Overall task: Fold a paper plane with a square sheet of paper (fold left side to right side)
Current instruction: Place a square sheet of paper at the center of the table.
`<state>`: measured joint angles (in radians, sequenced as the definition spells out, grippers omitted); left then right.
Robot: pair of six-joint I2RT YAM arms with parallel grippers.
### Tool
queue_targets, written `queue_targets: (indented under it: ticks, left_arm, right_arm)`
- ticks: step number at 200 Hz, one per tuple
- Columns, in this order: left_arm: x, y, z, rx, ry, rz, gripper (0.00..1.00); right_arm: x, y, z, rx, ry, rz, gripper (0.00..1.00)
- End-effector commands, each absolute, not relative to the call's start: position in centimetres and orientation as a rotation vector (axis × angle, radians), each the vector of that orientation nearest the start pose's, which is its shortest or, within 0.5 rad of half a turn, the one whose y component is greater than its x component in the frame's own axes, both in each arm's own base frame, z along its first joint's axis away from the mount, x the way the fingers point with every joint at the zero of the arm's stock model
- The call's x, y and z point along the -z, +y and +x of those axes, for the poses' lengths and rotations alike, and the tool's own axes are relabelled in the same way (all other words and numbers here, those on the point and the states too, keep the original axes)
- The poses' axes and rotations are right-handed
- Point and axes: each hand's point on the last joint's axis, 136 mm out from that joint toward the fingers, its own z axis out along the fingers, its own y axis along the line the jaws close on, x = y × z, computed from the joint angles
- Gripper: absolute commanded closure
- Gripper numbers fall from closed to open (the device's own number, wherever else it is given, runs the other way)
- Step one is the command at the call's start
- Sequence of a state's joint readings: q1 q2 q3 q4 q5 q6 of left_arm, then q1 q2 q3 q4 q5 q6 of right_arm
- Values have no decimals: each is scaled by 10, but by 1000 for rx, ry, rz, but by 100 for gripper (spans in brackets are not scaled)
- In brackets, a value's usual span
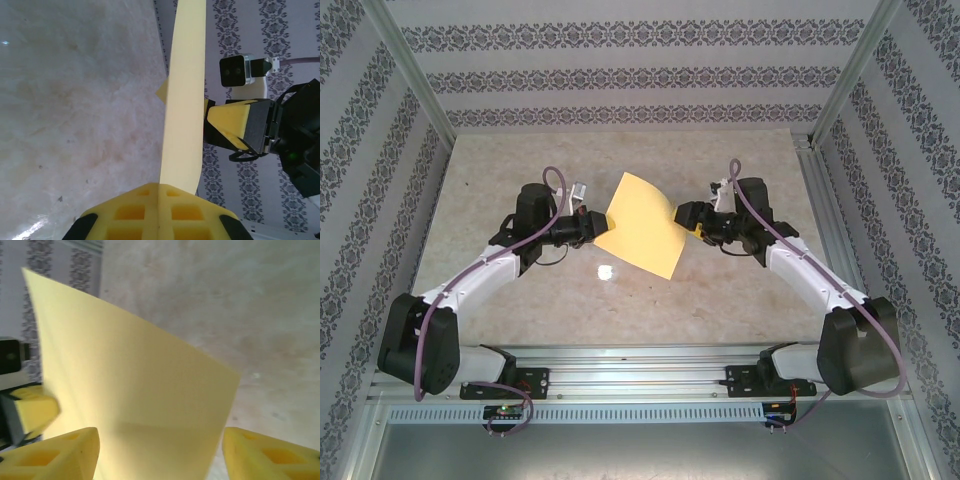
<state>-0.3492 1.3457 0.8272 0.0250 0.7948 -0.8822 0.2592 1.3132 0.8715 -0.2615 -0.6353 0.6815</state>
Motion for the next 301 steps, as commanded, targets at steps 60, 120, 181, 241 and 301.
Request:
queue_targets:
  ticks: [60,120,181,241,301]
  left_arm:
    - [-106,-202,314,878,2653,-100,100]
    - [-112,-197,309,512,2692,85,100]
    - [-104,-217,301,298,2720,329,100]
    - [-98,-233,297,159,2665,526,100]
    - [-90,-246,293,148,2656,633,100]
  right_arm:
    - [-137,171,315,-933,2514,158,32]
    - [-112,227,329,-1092,2541,182,41]
    - [-116,248,358,-1342,2403,409,42]
    - [-123,273,376,-1477,2363,647,41]
    - [-130,313,387,-1525,2408,596,43]
